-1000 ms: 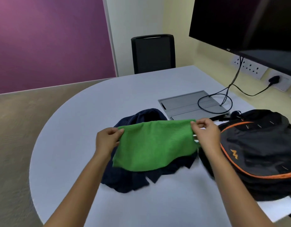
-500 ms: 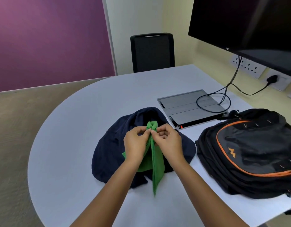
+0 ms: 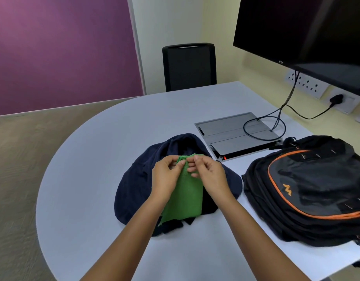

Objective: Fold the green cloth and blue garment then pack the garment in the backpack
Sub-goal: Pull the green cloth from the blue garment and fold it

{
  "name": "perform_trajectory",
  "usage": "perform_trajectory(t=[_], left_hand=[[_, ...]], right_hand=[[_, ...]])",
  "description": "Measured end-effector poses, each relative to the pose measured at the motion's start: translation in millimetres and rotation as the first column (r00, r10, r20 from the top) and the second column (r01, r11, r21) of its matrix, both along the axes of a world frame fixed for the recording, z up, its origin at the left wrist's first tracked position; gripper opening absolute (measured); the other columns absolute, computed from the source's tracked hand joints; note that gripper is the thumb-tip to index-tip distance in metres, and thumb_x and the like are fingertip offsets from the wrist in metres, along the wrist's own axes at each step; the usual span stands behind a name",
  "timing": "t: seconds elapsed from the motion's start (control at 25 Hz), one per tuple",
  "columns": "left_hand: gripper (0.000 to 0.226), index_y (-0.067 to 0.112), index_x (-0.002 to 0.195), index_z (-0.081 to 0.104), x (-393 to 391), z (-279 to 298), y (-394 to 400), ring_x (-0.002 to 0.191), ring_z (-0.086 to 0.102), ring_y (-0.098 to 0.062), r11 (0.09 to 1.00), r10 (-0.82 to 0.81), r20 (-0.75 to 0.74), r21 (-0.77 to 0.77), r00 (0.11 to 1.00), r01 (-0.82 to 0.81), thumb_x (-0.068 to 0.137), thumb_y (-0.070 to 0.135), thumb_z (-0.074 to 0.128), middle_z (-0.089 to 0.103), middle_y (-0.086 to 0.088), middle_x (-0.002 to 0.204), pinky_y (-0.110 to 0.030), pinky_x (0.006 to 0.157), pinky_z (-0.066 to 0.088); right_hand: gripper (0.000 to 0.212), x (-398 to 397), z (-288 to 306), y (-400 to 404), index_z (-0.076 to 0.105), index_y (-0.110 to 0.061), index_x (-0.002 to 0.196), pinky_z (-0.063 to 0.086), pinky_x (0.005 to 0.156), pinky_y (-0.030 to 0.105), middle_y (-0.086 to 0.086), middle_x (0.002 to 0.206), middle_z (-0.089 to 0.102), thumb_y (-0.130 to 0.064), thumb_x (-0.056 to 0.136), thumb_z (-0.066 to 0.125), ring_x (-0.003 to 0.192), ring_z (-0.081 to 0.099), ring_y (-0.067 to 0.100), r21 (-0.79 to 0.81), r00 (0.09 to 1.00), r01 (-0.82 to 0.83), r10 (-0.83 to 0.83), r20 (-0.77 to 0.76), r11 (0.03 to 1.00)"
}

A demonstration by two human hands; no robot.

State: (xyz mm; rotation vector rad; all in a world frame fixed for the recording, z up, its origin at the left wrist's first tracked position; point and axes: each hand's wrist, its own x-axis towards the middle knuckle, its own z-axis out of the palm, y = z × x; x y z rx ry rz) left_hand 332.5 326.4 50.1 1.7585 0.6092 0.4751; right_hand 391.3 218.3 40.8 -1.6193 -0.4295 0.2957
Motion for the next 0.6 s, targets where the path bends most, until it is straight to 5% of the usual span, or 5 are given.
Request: perform_trajectory(t=[0.12, 0.2, 0.36, 0.48, 0.6], left_hand=[[0.013, 0.024, 0.092, 0.071, -4, 8, 11, 0.078, 0.059, -0.003, 0.984, -0.169, 0.002, 0.057, 0.986, 0.169, 0.085, 0.015, 0.064, 0.068, 0.012, 0.082, -0.015, 0.072, 0.046], [0.016, 0.030, 0.089, 0.069, -6, 12, 20, 0.075, 0.056, 0.001, 0.959, -0.253, -0.002, 0.133, 0.967, 0.251, 0.084, 0.015, 0.065, 0.067, 0.014, 0.082, -0.014, 0.072, 0.045], [0.024, 0.034, 0.079, 0.065, -5, 13, 34, 0.078, 0.055, -0.006, 0.973, -0.182, 0.061, 0.154, 0.981, 0.171, 0.084, 0.011, 0.065, 0.066, 0.007, 0.084, -0.020, 0.074, 0.044], [0.019, 0.029, 0.081, 0.064, -8, 14, 45, 0.077, 0.054, -0.007, 0.981, -0.142, 0.081, 0.142, 0.987, 0.129, 0.085, 0.010, 0.064, 0.065, 0.005, 0.085, -0.020, 0.072, 0.042], [0.021, 0.032, 0.079, 0.062, -12, 11, 53, 0.073, 0.053, -0.005, 0.985, -0.045, 0.056, 0.170, 0.997, 0.035, 0.086, 0.012, 0.063, 0.059, 0.011, 0.077, -0.019, 0.067, 0.039]], right_hand=[[0.015, 14, 1, -15, 0.063, -0.037, 0.098, 0.041, 0.089, 0.017, -0.014, 0.105, 0.054, -0.025, 0.090, 0.059, 0.100, 0.054, 0.004, -0.164, 0.962, 0.061, -0.014, 0.274, 0.985], [0.011, 23, -3, -25, 0.064, -0.039, 0.095, 0.031, 0.100, 0.024, -0.016, 0.113, 0.048, -0.038, 0.084, 0.064, 0.113, 0.042, 0.005, -0.360, 0.916, 0.040, 0.110, 0.387, 0.932], [0.020, 37, -20, -42, 0.059, -0.041, 0.081, 0.014, 0.112, 0.046, -0.018, 0.121, 0.046, -0.058, 0.074, 0.065, 0.123, 0.036, 0.011, -0.638, 0.913, -0.054, 0.297, 0.281, 0.768], [0.034, 43, -37, -54, 0.066, -0.032, 0.104, 0.002, 0.114, 0.056, -0.015, 0.128, 0.048, -0.055, 0.079, 0.062, 0.126, 0.036, 0.012, -0.834, 0.905, -0.015, 0.363, 0.223, 0.551], [0.031, 48, -38, -64, 0.069, -0.028, 0.097, 0.025, 0.109, 0.054, -0.019, 0.109, 0.058, -0.052, 0.078, 0.065, 0.108, 0.052, 0.007, -0.700, 0.932, 0.048, 0.220, 0.288, 0.713]])
